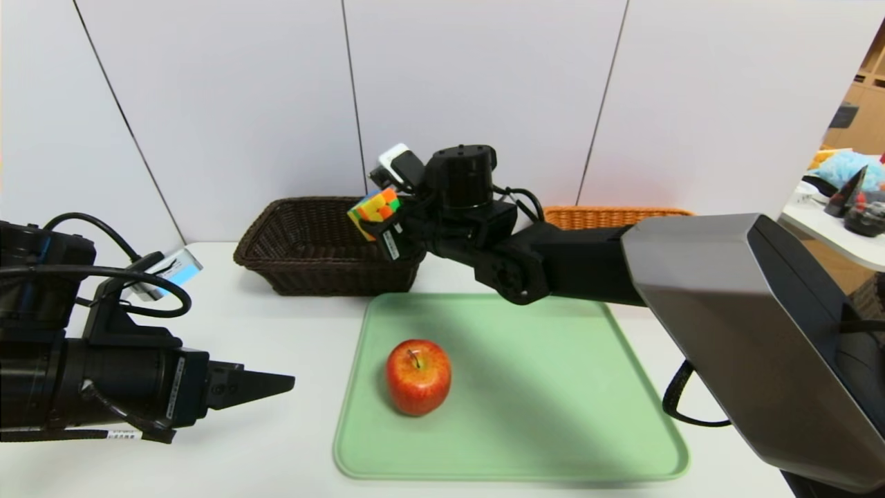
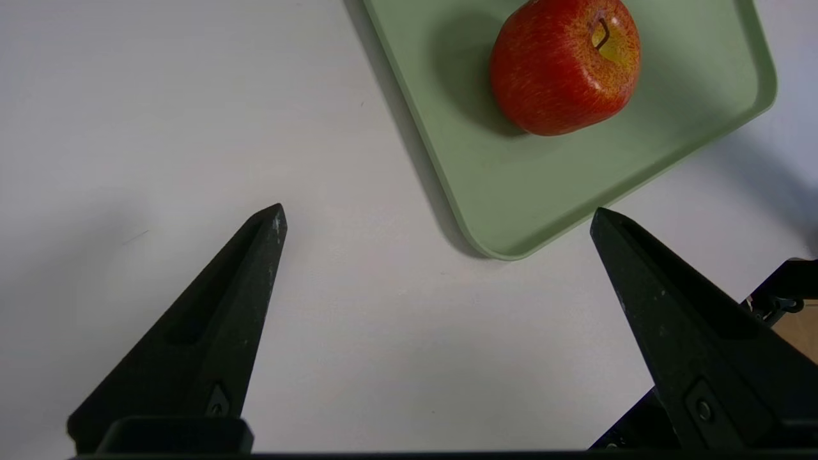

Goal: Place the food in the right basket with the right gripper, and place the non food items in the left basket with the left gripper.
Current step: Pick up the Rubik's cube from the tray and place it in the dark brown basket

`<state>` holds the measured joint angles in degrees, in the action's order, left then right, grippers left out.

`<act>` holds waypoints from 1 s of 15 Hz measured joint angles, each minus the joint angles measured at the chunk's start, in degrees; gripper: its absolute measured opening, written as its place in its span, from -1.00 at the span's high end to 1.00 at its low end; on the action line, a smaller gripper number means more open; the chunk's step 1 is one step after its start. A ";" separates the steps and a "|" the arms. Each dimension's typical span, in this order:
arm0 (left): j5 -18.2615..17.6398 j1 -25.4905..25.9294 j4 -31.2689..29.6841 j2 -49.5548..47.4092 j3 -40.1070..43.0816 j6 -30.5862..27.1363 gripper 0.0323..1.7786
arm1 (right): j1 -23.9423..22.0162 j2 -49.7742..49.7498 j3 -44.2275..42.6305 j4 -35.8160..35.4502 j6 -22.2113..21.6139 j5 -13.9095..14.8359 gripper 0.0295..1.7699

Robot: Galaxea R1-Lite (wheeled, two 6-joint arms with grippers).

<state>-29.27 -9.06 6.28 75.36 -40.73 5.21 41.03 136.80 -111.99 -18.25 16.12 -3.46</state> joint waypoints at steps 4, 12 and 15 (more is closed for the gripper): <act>-0.11 -0.01 -0.09 0.18 0.27 0.00 -0.90 | -0.02 1.32 0.01 -0.22 0.24 0.22 -0.01; -0.17 -0.06 -1.35 1.56 0.29 0.02 -0.90 | -0.60 2.47 0.01 0.59 0.48 0.11 -0.01; -0.16 -0.06 -1.38 1.73 0.27 0.02 -0.90 | -0.61 2.52 0.01 0.45 0.52 0.09 -0.19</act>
<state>-29.43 -9.12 4.90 77.09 -40.46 5.23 40.42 139.33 -111.98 -17.80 16.64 -3.38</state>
